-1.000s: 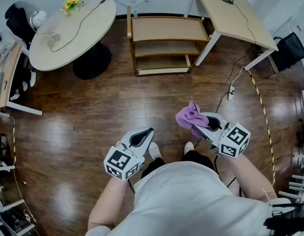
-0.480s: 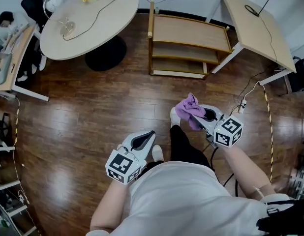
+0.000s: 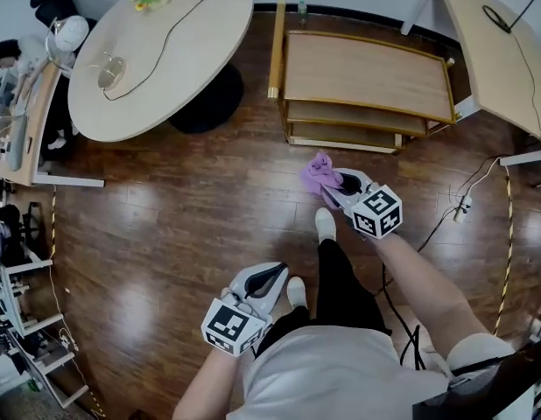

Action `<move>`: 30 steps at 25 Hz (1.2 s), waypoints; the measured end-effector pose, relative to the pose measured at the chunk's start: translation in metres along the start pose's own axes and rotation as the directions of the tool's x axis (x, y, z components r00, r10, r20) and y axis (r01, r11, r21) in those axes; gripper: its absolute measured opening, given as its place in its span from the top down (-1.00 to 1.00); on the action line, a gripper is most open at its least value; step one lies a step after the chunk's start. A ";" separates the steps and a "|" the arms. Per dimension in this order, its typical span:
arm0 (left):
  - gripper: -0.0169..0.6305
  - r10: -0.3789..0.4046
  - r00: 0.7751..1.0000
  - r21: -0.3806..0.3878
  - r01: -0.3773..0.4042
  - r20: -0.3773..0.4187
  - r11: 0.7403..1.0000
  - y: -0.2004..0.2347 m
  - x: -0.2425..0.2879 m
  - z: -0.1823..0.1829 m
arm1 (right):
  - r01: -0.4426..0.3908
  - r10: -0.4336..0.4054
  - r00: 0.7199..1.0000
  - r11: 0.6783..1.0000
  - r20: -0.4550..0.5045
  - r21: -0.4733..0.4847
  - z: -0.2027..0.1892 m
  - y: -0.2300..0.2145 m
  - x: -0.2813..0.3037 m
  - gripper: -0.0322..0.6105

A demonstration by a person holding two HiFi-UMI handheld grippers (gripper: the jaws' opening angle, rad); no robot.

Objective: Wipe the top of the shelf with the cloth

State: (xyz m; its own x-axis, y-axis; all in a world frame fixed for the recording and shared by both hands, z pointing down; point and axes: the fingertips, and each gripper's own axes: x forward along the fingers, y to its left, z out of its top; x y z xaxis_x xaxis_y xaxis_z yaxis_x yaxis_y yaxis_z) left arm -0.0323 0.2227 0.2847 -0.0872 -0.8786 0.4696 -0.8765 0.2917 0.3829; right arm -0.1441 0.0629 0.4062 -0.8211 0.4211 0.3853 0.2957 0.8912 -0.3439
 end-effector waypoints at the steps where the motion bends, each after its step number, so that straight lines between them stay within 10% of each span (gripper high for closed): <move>1: 0.88 0.003 1.000 -0.013 -0.003 -0.015 1.000 0.010 0.016 0.003 | 0.006 -0.006 1.000 1.000 -0.005 0.004 -0.004 -0.020 0.020 0.62; 17: 0.88 -0.075 0.991 -0.003 0.076 -0.110 0.997 0.087 0.209 0.008 | 0.085 -0.077 0.991 0.994 -0.108 0.074 -0.109 -0.219 0.263 0.62; 30: 0.88 -0.189 0.963 -0.001 0.192 -0.190 0.981 0.077 0.257 -0.003 | 0.303 -0.287 0.949 0.944 -0.131 0.127 -0.142 -0.335 0.165 0.62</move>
State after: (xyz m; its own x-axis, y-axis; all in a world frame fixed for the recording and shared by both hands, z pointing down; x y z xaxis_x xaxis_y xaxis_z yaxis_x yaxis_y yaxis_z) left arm -0.1205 0.0210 0.4373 0.1717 -0.8296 0.5313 -0.8766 0.1174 0.4667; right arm -0.3094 -0.1422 0.7066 -0.7999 0.1661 0.5767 -0.0317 0.9479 -0.3170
